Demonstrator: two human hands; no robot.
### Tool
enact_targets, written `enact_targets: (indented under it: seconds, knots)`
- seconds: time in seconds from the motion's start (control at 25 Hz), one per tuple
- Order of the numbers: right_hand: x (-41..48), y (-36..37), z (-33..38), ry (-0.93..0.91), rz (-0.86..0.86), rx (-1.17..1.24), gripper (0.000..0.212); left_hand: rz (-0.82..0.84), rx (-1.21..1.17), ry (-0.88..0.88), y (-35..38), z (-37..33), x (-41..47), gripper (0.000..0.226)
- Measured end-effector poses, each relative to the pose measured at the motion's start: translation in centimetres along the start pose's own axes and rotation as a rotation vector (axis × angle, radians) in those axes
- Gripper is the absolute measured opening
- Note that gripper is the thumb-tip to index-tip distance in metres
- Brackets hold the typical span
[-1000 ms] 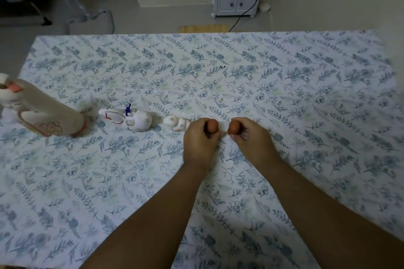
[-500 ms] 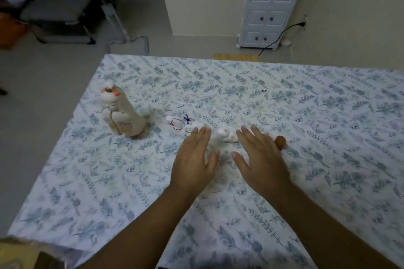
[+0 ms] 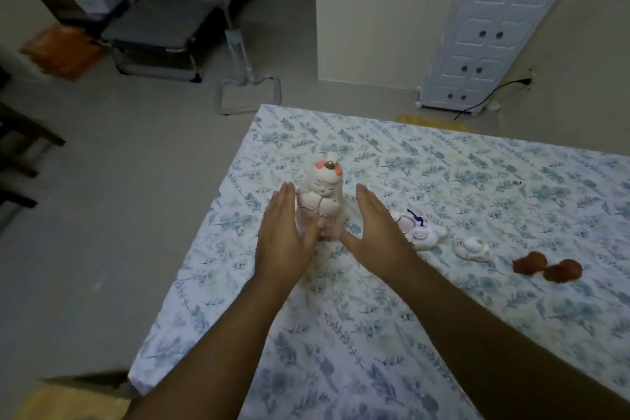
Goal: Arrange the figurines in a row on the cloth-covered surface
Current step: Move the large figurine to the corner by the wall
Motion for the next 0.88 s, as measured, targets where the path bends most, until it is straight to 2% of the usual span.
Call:
enact_targets:
  seconds: [0.08,0.2,0.28,0.48,0.68,0.88]
  knots:
    - [1.8,1.4,0.1,0.108,0.059,0.133,0.100,0.127,-0.084,-0.009,0.8,1.2,2.2,0.087]
    - [3.3,2.8,-0.1,0.105,0.061,0.303,0.072,0.169,-0.300,-0.031,1.1,2.5,3.6,0.054]
    - [3.7,2.7,-0.1,0.107,0.013,0.338,0.063,0.147,-0.373,-0.002,0.6,2.5,3.8,0.047]
    - [2.2,-1.1,3.2,0.009,-0.080,0.454,0.078,0.040,-0.518,0.080,-3.4,-0.9,5.1,0.049]
    - [-2.7,-9.3,4.1,-0.144,-0.186,0.702,0.083,-0.044,-0.757,0.187,-4.7,-9.9,5.7,0.047]
    - [-8.7,-19.4,-3.6,-0.094,-0.367,0.783,0.087,0.067,-0.831,0.300,2.0,-22.3,4.3,0.050]
Point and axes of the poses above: each hand's wrist, its own x-axis towards the middle knuckle, its own y-axis out of the palm, z = x × y, the point moved 10 cm from there along x, towards the middle knuckle, and after that the axes turned 10 degrees about y, right-handed, at the moved point
